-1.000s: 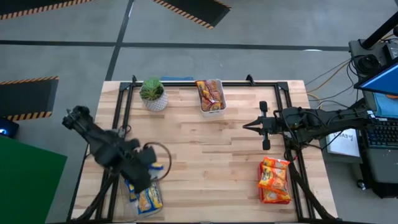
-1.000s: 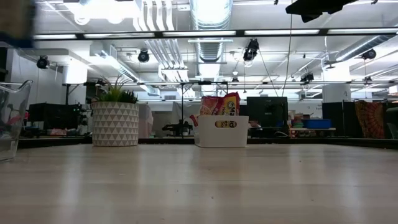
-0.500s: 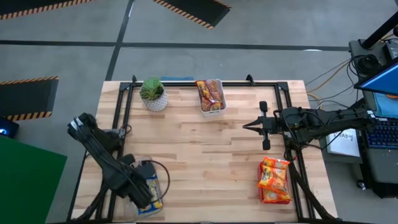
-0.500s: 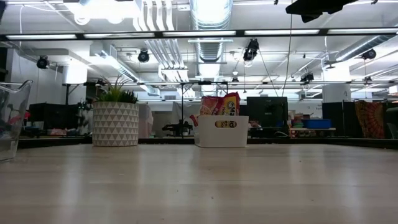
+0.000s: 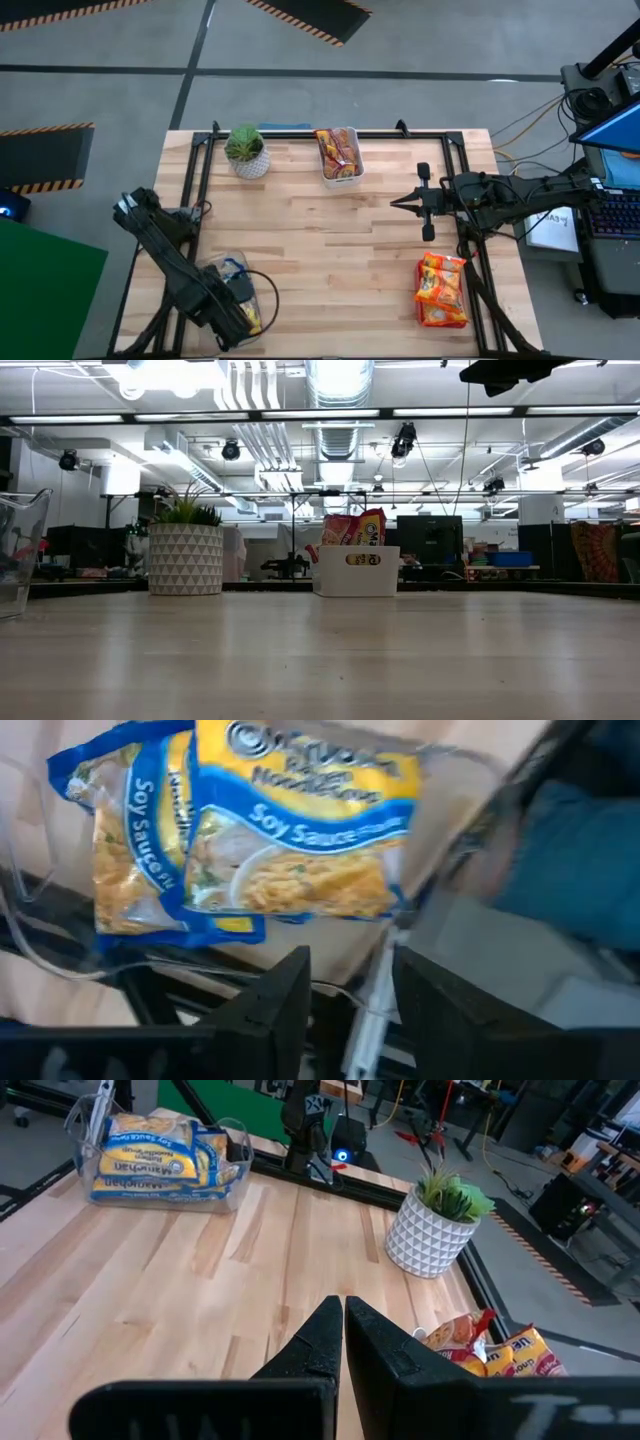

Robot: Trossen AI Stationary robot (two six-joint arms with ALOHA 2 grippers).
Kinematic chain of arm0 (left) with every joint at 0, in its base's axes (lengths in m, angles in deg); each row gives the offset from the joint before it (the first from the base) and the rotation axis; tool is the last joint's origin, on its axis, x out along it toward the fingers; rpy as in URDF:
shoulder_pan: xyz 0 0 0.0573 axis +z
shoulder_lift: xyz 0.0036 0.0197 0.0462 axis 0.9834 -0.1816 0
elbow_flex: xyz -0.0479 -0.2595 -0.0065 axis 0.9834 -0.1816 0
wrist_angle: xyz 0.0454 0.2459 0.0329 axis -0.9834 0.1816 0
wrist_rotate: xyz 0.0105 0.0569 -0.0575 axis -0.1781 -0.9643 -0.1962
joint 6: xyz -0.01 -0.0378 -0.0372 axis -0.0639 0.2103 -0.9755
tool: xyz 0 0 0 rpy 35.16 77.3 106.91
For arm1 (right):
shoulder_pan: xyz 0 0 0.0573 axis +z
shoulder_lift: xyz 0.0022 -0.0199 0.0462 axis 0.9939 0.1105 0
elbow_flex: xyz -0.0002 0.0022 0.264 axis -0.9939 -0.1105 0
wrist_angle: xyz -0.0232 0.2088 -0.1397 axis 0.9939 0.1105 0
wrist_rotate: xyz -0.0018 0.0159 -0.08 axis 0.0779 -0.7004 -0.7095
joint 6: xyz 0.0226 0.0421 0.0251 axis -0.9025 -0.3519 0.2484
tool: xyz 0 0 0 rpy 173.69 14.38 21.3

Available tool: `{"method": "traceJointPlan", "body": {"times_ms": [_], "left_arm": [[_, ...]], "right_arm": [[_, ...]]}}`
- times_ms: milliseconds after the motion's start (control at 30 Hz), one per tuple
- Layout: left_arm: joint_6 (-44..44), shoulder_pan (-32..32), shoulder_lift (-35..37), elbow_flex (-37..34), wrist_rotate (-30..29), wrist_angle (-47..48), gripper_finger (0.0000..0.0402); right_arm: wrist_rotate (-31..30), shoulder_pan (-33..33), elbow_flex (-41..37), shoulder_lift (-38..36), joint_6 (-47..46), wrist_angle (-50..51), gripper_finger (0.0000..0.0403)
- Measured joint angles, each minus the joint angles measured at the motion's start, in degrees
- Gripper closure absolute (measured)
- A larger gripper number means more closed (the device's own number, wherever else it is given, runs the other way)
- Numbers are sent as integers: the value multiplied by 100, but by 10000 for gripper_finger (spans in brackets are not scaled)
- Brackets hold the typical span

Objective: Sort Maruchan noodles
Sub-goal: Put the blue noodle pack into the transparent bin

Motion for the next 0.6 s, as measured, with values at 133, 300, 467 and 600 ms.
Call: {"method": "traceJointPlan", "body": {"times_ms": [133,300,467,600], "left_arm": [[-68,-16,-1,318,-709,262,304],[334,-15,-11,-117,-1454,-29,362],[633,-87,-20,-953,-661,-863,397],[649,-179,-20,-1645,-568,-1445,396]], "right_arm": [[2,0,0,0,26,-2,394],[1,0,0,0,4,-2,394],[1,-1,0,0,33,-4,394],[0,1,0,0,23,-9,394]]}}
